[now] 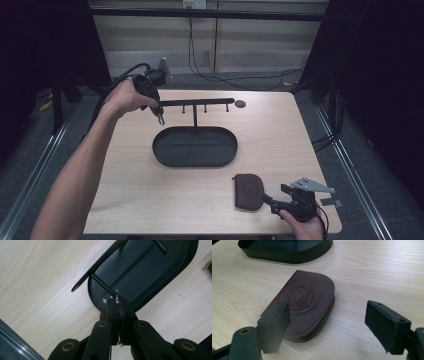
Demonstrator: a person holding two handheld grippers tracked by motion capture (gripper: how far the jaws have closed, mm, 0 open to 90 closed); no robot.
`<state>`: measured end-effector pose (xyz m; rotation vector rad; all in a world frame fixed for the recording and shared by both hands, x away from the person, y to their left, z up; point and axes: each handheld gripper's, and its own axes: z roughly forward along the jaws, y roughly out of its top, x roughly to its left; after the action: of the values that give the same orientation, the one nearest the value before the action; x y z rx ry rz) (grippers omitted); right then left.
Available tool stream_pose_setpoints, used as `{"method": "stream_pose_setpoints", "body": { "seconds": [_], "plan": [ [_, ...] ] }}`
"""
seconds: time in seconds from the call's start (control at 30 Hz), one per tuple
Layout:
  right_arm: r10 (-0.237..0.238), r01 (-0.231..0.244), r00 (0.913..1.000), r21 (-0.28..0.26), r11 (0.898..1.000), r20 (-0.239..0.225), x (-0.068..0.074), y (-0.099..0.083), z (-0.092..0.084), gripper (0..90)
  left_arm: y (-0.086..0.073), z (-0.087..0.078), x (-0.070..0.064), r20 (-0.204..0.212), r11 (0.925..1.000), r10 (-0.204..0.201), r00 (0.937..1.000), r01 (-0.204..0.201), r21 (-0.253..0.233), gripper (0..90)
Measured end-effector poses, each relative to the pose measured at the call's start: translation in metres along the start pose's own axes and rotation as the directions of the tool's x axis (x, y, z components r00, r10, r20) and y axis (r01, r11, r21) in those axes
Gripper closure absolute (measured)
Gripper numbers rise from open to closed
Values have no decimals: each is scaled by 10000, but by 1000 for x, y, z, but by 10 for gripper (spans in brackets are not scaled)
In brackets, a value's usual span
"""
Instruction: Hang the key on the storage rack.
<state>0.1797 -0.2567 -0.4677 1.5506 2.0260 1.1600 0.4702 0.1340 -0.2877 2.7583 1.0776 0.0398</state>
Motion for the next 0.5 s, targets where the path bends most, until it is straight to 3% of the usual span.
{"method": "stream_pose_setpoints", "body": {
  "seconds": [0.33,0.5],
  "plan": [
    [0,0,10000,6,10000,-32,0,0,0,201,0,0,3,-230,9998,-208,9995,207,-35,868],
    [-6,6,10000,22,10000,4,1,0,0,201,-2,1,0,-298,9999,-116,9995,115,-22,883]
  ]
}}
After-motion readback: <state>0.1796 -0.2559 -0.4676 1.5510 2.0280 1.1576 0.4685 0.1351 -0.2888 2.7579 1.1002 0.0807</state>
